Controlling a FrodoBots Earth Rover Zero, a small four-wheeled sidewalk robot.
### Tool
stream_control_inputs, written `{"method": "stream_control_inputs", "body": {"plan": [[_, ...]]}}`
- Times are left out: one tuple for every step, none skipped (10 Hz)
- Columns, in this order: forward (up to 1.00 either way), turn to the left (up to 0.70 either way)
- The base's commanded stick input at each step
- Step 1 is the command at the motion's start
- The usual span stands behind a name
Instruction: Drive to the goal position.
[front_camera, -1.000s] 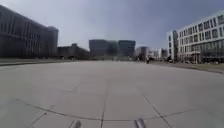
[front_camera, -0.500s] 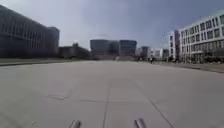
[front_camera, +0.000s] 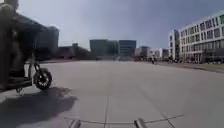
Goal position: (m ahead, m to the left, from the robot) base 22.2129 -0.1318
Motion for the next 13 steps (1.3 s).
{"method": "stream_control_inputs", "body": {"plan": [[0.85, 0.01], [0.85, 0.01], [0.85, 0.01], [0.85, 0.01], [0.85, 0.01], [0.85, 0.01], [0.85, 0.01], [0.85, 0.01], [0.85, 0.01], [0.85, 0.01], [0.85, -0.07], [0.85, -0.18], [0.85, -0.32]]}}
